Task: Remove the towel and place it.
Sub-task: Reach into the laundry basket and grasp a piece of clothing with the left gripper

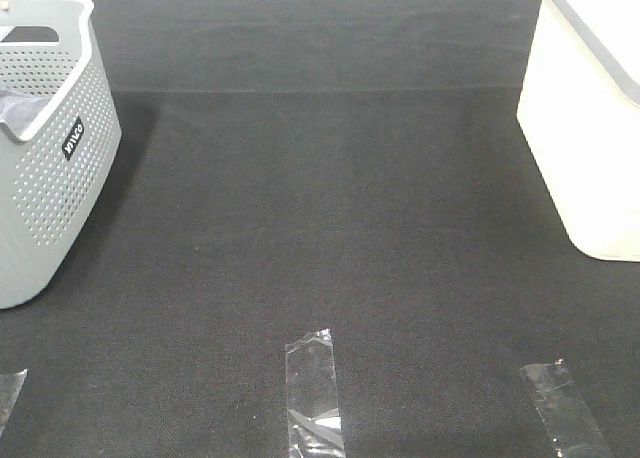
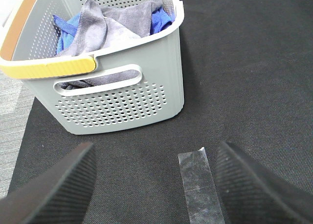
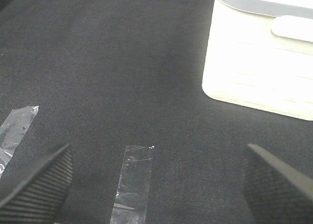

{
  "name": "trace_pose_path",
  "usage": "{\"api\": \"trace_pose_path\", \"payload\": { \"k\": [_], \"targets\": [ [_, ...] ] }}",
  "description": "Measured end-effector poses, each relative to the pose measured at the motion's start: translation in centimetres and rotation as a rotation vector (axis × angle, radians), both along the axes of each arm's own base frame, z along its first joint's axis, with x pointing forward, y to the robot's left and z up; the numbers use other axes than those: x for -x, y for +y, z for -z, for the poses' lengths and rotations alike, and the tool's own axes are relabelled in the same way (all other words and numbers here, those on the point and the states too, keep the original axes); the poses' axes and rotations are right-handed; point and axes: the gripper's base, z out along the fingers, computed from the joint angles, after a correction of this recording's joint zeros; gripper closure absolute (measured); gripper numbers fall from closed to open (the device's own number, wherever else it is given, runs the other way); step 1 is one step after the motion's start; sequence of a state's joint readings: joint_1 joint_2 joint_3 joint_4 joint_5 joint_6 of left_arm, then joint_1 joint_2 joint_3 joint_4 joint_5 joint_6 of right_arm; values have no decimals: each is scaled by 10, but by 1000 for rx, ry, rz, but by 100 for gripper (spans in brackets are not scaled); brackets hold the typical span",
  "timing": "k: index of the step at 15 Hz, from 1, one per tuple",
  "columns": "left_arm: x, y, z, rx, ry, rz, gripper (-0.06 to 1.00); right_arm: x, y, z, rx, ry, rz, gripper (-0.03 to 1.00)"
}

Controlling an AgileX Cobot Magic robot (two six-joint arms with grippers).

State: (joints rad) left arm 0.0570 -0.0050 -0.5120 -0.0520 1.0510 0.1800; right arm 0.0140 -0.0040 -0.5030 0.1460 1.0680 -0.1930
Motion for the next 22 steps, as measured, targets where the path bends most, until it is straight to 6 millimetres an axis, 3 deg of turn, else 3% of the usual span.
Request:
{"api": "trace_pose_path", "payload": {
  "k": [22],
  "targets": [
    [0,0,0,0,0,0,28,0,0,0,0,0,0,10]
  ]
}}
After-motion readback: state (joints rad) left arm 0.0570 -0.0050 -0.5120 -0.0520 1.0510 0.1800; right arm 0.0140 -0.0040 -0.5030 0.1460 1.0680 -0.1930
